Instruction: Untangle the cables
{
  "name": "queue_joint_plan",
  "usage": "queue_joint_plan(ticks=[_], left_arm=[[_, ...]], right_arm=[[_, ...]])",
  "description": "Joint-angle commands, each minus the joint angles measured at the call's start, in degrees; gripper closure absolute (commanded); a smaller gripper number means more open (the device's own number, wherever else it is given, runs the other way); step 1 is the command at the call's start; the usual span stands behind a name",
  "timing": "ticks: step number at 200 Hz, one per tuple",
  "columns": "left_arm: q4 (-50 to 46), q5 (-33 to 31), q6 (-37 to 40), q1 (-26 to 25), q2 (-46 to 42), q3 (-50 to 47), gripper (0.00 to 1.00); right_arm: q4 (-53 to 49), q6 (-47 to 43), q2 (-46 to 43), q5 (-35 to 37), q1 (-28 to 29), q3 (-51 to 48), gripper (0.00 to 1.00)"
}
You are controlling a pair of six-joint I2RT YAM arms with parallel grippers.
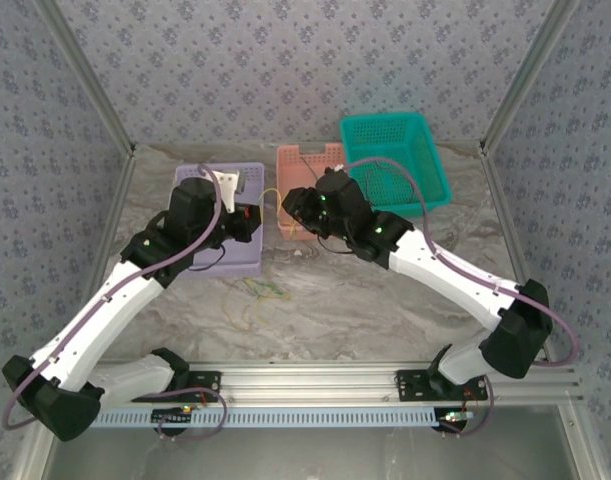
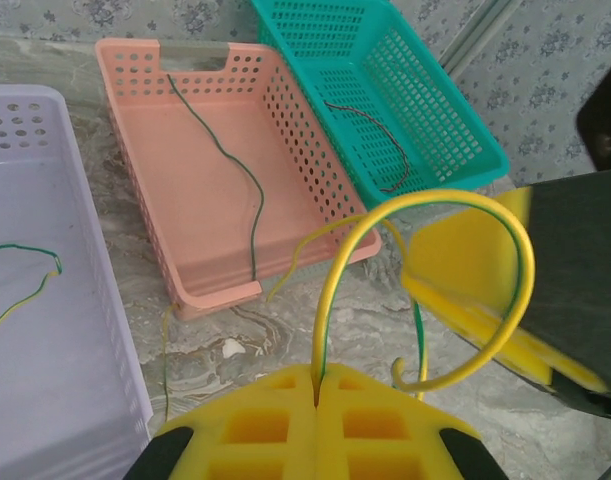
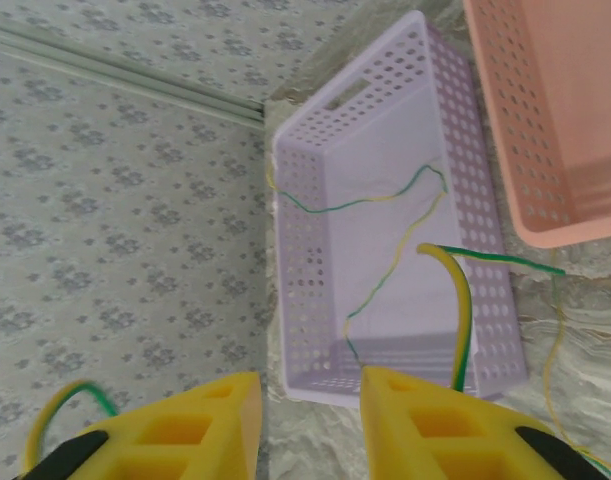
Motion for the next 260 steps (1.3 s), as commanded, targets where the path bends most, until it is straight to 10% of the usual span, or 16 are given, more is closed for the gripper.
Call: queue_joint_plan(ticks=[1, 106, 151, 183, 260], left_arm=[[2.05, -1.81, -0.33, -0.53, -1.40, 0.30, 1.00], [1.80, -1.94, -0.24, -0.98, -0.03, 0.98, 1.00], [1.56, -2.01, -0.41, -1.20, -0.55, 0.91, 1.00], [1.20, -2.09, -0.19, -1.20, -0.39, 0.61, 1.00], [-3.99, 1.80, -2.86, 7.87, 13.95, 7.90, 1.00]], right_arm=[[-4.33, -0.05, 0.59, 1.82, -0.11, 1.78, 0.68], [-6.01, -3.05, -1.59, 6.45, -0.23, -0.19, 0.51], [-4.18, -2.54, 3.56, 3.05, -1.89, 1.62, 0.64], [-2.08, -4.69, 3.23, 5.79, -1.50, 0.75, 1.00], [10.84, -18.65, -7.35, 6.47, 4.78, -6.55, 1.00]])
